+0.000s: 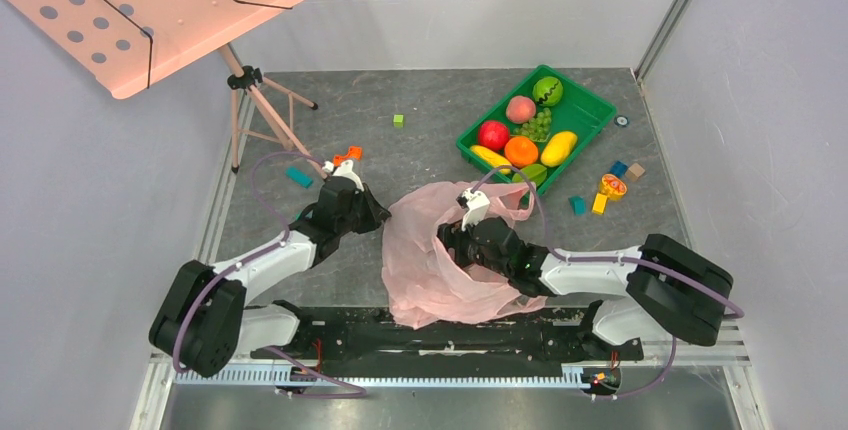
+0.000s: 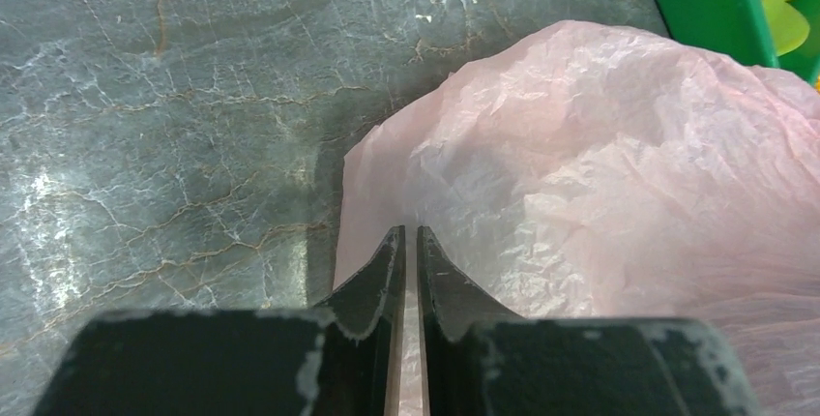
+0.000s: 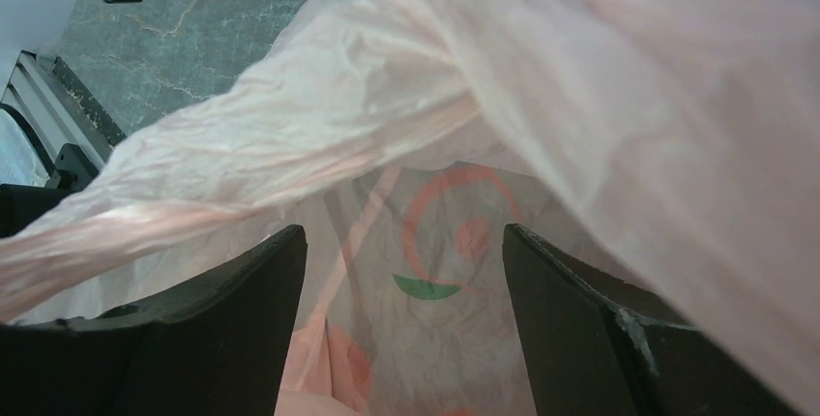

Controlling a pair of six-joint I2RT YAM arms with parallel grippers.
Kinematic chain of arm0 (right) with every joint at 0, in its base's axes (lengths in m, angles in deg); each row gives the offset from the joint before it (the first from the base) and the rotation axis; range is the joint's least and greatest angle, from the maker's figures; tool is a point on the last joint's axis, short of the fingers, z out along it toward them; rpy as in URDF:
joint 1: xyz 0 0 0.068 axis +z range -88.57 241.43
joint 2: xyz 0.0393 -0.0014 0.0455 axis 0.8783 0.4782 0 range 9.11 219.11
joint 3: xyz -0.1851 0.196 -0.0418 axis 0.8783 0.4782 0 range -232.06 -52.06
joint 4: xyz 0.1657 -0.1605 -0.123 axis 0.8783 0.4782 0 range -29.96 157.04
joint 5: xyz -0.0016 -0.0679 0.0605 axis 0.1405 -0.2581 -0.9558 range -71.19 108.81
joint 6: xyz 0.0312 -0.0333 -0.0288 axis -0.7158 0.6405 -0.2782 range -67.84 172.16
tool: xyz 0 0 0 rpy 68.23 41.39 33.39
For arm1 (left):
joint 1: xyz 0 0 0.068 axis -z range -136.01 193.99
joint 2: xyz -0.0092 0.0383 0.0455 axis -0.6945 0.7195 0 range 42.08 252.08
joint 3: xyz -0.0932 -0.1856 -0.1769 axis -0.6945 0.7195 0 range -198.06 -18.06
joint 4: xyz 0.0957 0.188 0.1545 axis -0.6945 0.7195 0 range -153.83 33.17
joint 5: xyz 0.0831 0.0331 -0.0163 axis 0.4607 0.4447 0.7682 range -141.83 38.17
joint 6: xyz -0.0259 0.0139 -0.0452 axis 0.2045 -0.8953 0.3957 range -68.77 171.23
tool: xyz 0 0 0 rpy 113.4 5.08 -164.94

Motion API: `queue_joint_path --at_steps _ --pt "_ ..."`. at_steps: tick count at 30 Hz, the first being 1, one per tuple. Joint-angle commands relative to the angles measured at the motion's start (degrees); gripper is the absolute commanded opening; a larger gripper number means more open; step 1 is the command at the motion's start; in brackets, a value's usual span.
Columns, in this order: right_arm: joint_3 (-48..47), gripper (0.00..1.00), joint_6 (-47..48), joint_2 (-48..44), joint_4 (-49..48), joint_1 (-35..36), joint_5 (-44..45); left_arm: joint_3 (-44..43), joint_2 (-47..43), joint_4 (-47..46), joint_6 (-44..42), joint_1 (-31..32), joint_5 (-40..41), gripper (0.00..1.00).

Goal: Take the fake fruits out of the plastic bag
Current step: Adjust the plastic bag at the center of the board, then take out the fake fruit from the plastic bag.

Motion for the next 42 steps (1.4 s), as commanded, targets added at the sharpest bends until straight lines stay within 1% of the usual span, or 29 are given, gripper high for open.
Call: queue_joint_path --at_steps 1,5,12,17,22,28,36,42 --pt "-0.19 0.8 -1.06 1.19 -4.13 -0.26 -1.04 0.26 2.94 -3.58 0.04 -0.02 -1.07 0.13" --pt "-0.17 0.85 -2.58 3.04 -6.17 -0.98 -2.6 1.74 4.32 -5.07 0.23 0.18 -1.82 0.11" --pt "0.69 0.9 -5.83 7.45 -12.43 -3.19 -5.93 3.4 7.43 -8.32 0.64 0.9 -2.78 0.1" --pt "-1.44 0.92 -5.84 11.31 -13.66 -3.99 -7.86 3.15 10.11 -11.2 0.62 1.66 -4.09 0.09" --pt "-4.73 0.94 -5.87 15.62 -13.73 -4.65 -7.84 3.08 11.56 -12.99 0.66 2.29 -5.43 0.08" --pt "-8.57 0.96 -6.18 20.7 -14.92 -5.01 -9.81 3.15 12.39 -14.22 0.46 3.15 -6.59 0.07" --pt "-12.1 0.97 -6.13 25.02 -14.75 -5.46 -10.42 2.55 13.75 -16.15 0.37 4.87 -8.76 0.06" --pt "-15.61 0.96 -4.87 28.89 -13.45 -5.67 -11.89 2.7 14.23 -18.23 0.53 6.19 -9.89 0.05"
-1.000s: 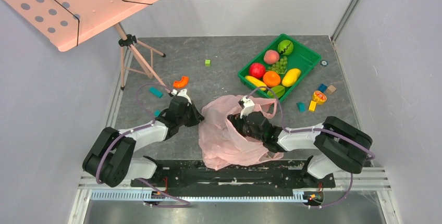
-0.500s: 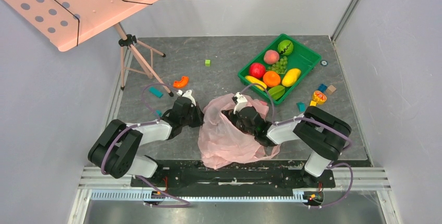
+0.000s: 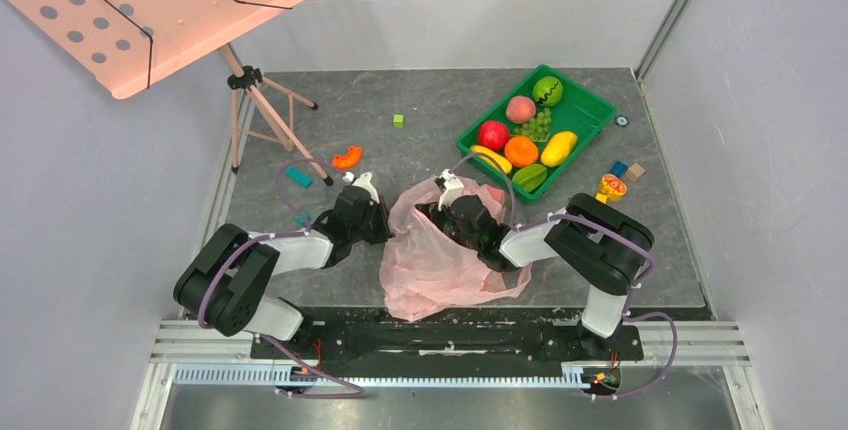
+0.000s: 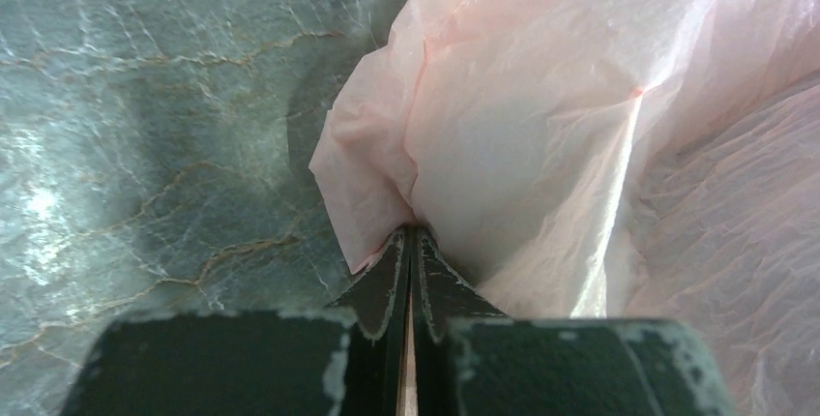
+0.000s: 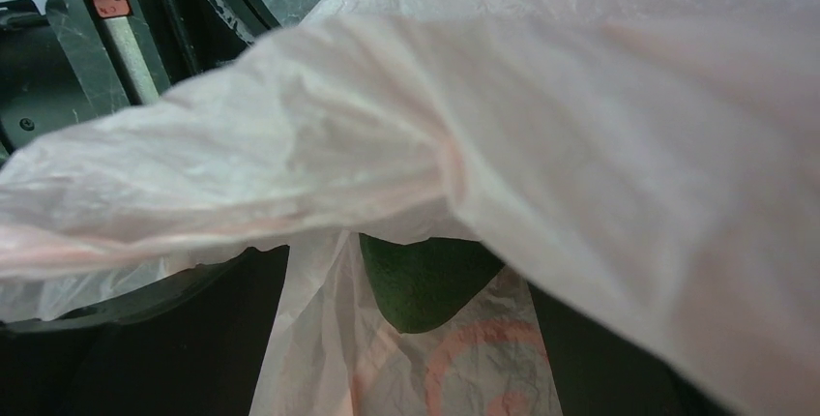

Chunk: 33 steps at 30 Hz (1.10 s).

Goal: Take the fake fruits out of the plastic bag
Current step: Take out the fake fruit from the plastic bag.

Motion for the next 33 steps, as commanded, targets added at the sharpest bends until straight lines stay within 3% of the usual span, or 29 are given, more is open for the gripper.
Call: queue_joint_path --at_steps 1,5,12,20,33 --pt "-3.87 0.95 0.29 4.97 1.42 0.11 -0.19 -0.43 0.61 -4.64 0.71 2.48 -4.66 0.05" --pt "-3.89 0.89 0.53 6.07 0.21 -0.07 -1.28 0.4 0.67 -5.73 0.46 2.51 -5.09 0.05" --pt "0.05 0.65 2.04 2.14 -1.92 -0.05 0.77 0.89 0.27 -5.33 0.81 2.5 -3.67 0.03" --pt "4.12 0.46 9.41 -8.43 5.82 -0.05 7.62 0.81 0.24 -2.69 0.64 2.42 -0.66 0.02" --pt "10.82 0.41 16.06 -30.8 26.41 0.02 13.16 0.37 0.83 -0.12 0.43 2.15 2.53 0.02"
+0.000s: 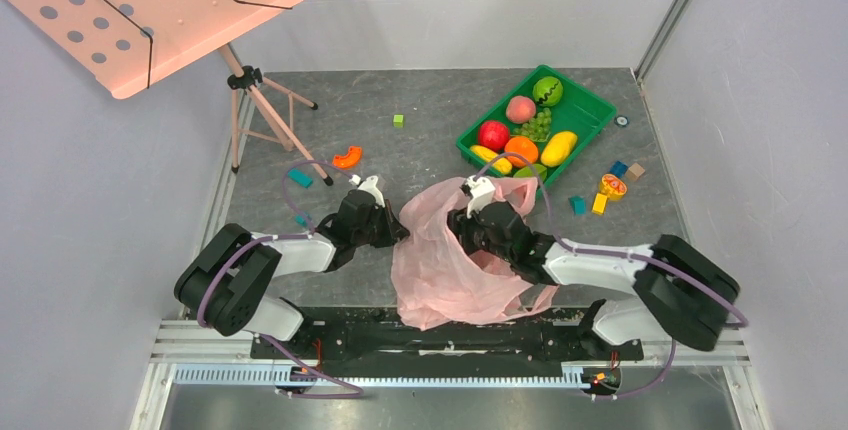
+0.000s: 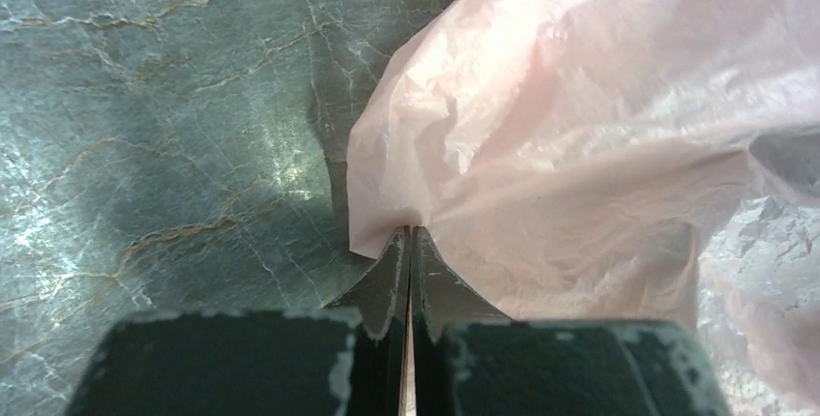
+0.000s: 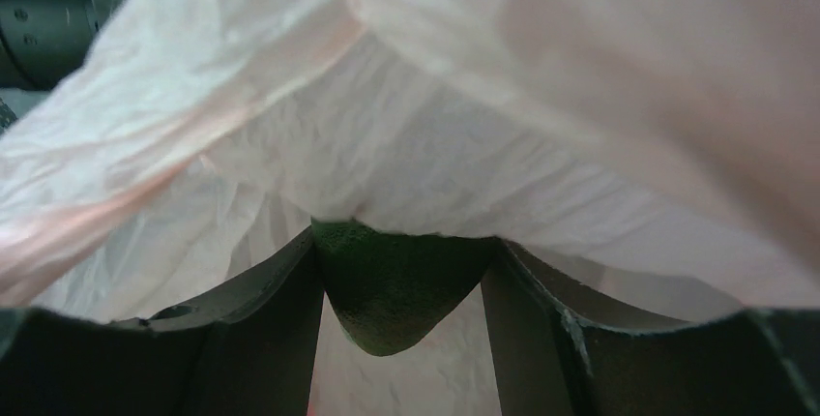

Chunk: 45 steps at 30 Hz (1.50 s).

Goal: Take the fake fruits out of the plastic bag
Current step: Take out the fake fruit from the plastic bag.

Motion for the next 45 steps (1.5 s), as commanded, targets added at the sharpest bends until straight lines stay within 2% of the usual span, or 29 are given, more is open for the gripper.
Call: queue_joint_path --at_steps 1,9,20,29,36,41,45 --pt "3.04 0.41 2.98 -9.18 8.46 0.19 3.77 -0.44 0.69 1.69 0.33 -0.15 2.38 0.02" --pt "3.96 0.4 3.69 -24.57 21.09 0.23 7.58 -0.87 1.38 1.78 0.18 -0.34 2.48 0.02" --pt "0.47 0.38 3.58 -37.47 34.45 0.22 11.95 -1.64 2.08 2.16 0.0 -0.54 2.33 0.02" --pt "-2.73 0.38 3.24 -42.99 41.1 0.16 14.79 -2.02 1.44 3.75 -0.59 -1.18 2.97 0.02" --pt "-8.68 0.38 3.54 -45.63 47.81 0.2 19.54 -1.58 -1.24 7.4 1.03 -8.83 1.21 0.02" --pt "-12.31 0.37 3.02 -46.52 53.64 0.23 24.56 -1.32 -3.75 13.26 3.15 -11.71 7.86 0.02" --pt "-13.51 0.33 2.29 -47.09 54.99 0.16 30.68 -0.28 -8.02 16.31 3.12 -12.25 13.69 0.02"
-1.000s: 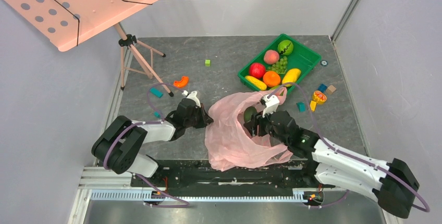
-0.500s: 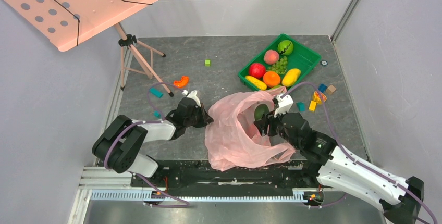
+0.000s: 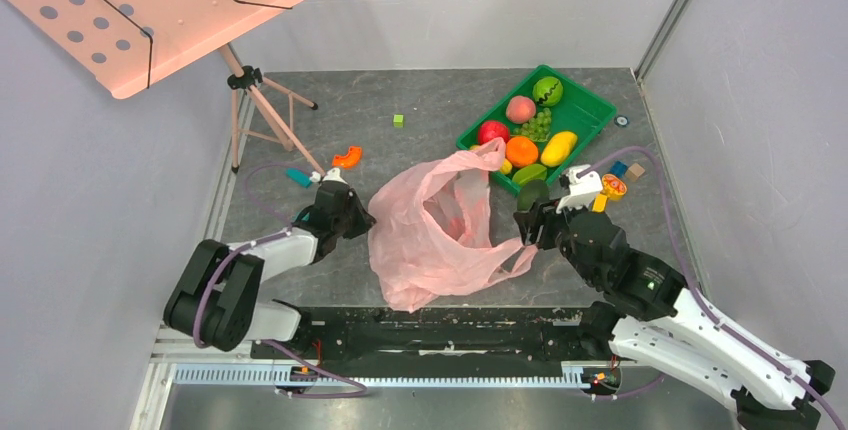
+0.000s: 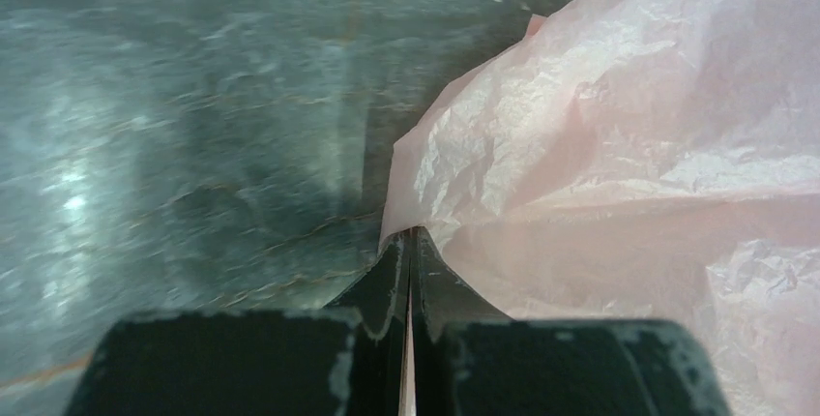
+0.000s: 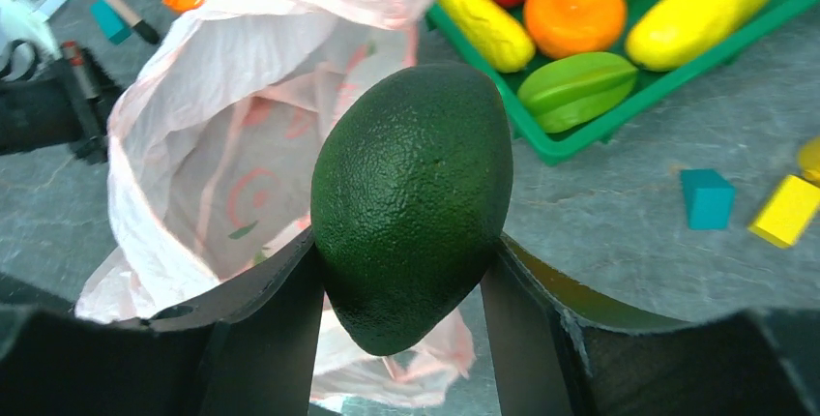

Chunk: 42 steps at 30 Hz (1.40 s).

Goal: Take the fake fruits out of the plastic bag
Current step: Take out the fake fruit from the plastic bag, then place the fake fruit in the bin.

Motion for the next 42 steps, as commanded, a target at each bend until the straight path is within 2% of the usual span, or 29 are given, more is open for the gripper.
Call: queue_joint_path --at_steps 1,7,14,19,26,29,33,39,42 --pt "-3.52 0.31 -0.99 -0.26 3.24 0.15 9.47 1.3 -5.39 7.54 1.48 -0.63 9.27 0.02" --pt "-10.06 0.31 1.16 8.8 4.59 0.15 13.7 2.74 -16.0 12.9 1.23 -0.65 15.18 0.02" --pt "-13.38 0.34 6.41 19.76 0.44 -2.15 16.09 3.37 -21.58 14.54 1.1 -0.64 13.63 0.03" --pt "-14.11 0.32 9.39 23.54 -5.4 -9.66 9.87 2.85 -23.05 15.57 1.2 -0.63 11.51 0.1" --pt "-16.78 0.31 12.39 31.76 -11.31 -23.32 -0.66 1.28 -27.17 17.88 1.1 -0.65 8.95 0.32" --pt "-17.19 0.3 12.86 35.48 -14.72 -29.14 -5.38 0.96 -28.41 19.05 1.08 -0.63 8.37 0.36" --pt "-19.2 0.29 12.68 41.17 -17.12 -35.85 -10.51 1.3 -29.78 19.61 1.37 -0.63 7.66 0.48" --pt "-23.7 0.27 12.93 49.99 -19.62 -42.28 -16.96 1.56 -31.1 20.69 1.37 -0.63 7.53 0.54" --pt "-27.3 0.33 12.87 55.11 -19.73 -43.67 -20.26 1.8 -31.88 21.13 1.54 -0.66 7.31 0.55"
